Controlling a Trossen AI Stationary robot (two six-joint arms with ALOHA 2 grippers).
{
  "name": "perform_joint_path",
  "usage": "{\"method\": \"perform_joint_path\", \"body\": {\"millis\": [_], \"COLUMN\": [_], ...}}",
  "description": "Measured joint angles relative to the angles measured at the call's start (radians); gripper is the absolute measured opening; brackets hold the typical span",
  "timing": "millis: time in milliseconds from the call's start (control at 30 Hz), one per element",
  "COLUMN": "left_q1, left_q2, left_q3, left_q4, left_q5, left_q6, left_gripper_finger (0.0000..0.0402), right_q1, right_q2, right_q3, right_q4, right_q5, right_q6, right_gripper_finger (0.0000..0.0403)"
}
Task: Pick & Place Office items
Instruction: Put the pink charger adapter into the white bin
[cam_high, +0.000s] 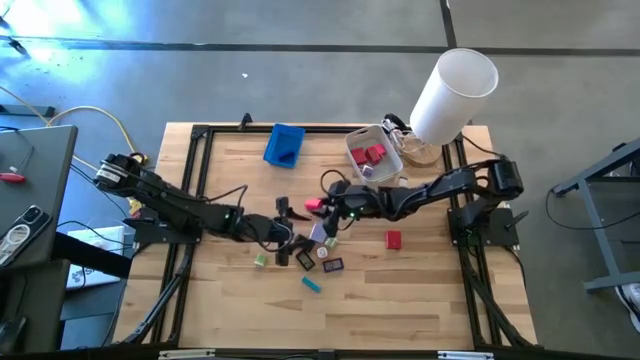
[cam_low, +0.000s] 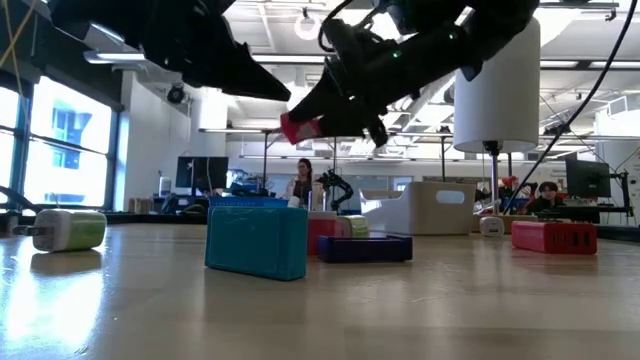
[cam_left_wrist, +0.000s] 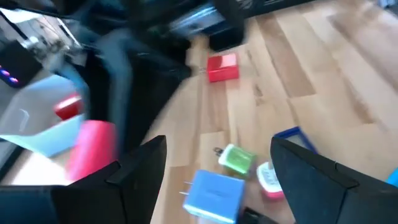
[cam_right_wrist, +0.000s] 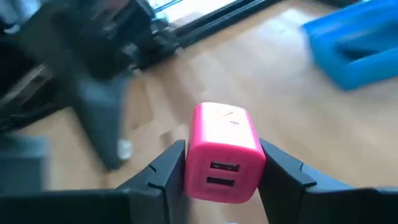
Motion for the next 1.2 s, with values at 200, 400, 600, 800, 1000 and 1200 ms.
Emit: {"method": "perform_joint_path", "body": {"millis": [200, 400, 600, 800, 1000, 1200], "left_q1": [-0.03, -0.047, -0.042, -0.028, -0.026, -0.026], "left_q2": [0.0, 0.0, 0.0, 0.001, 0.002, 0.002], "left_q3": [0.0, 0.0, 0.0, 0.0, 0.0, 0.0], "left_q4": [-0.028, -0.053, -0.075, -0.091, -0.106, -0.117], "left_q5": [-0.001, -0.002, -0.002, 0.001, 0.003, 0.005], "left_q6": [-0.058, -0.082, -0.082, -0.126, -0.134, -0.13], "left_gripper_finger": [0.0279, 0.0279, 0.0279, 0.028, 0.028, 0.028], "right_q1": [-0.062, -0.16, -0.305, -0.445, -0.528, -0.547], "right_q2": [-0.103, -0.221, -0.219, -0.146, -0.052, 0.003], "right_q3": [0.001, 0.0, -0.001, -0.002, -0.001, -0.001], "right_q4": [-0.195, -0.443, -0.552, -0.542, -0.508, -0.464], "right_q5": [0.089, 0.298, 0.301, 0.209, 0.132, 0.092], "right_q6": [-0.101, -0.173, -0.172, -0.163, -0.162, -0.169], "right_gripper_finger": [0.0147, 0.0146, 0.0146, 0.0146, 0.0147, 0.0147]}}
